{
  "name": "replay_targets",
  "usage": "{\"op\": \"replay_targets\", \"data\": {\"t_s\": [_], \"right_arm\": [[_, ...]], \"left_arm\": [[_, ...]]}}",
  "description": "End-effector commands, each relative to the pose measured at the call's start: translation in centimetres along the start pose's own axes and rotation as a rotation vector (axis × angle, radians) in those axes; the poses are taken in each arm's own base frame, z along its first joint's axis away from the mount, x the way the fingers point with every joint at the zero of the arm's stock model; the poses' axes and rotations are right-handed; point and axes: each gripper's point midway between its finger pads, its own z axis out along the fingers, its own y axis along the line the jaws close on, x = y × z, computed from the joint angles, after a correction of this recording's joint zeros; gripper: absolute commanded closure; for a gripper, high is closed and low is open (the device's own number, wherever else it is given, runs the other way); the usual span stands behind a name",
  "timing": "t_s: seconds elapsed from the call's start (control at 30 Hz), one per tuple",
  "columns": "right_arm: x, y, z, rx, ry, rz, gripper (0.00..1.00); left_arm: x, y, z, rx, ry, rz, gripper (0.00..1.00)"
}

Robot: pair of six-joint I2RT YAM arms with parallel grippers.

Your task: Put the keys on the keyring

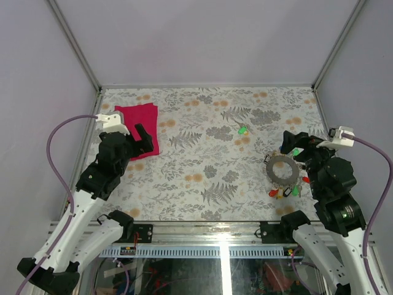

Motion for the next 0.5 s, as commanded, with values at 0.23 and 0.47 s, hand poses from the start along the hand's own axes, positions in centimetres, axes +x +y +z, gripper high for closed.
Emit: {"op": "replay_targets", "data": {"t_s": [0.23, 0.47], "right_arm": [[-1.4, -0.3, 0.3, 0.013, -0.06, -0.064, 0.01], [2.6, 0.5, 2.4, 0.005, 0.121, -0.064, 0.01]], "left_arm": [[-1.6, -0.1, 0.1, -0.008, -0.072, -0.02, 0.0], [-1.1, -0.2, 0.5, -0.006, -0.052, -0.004, 0.0]]}}
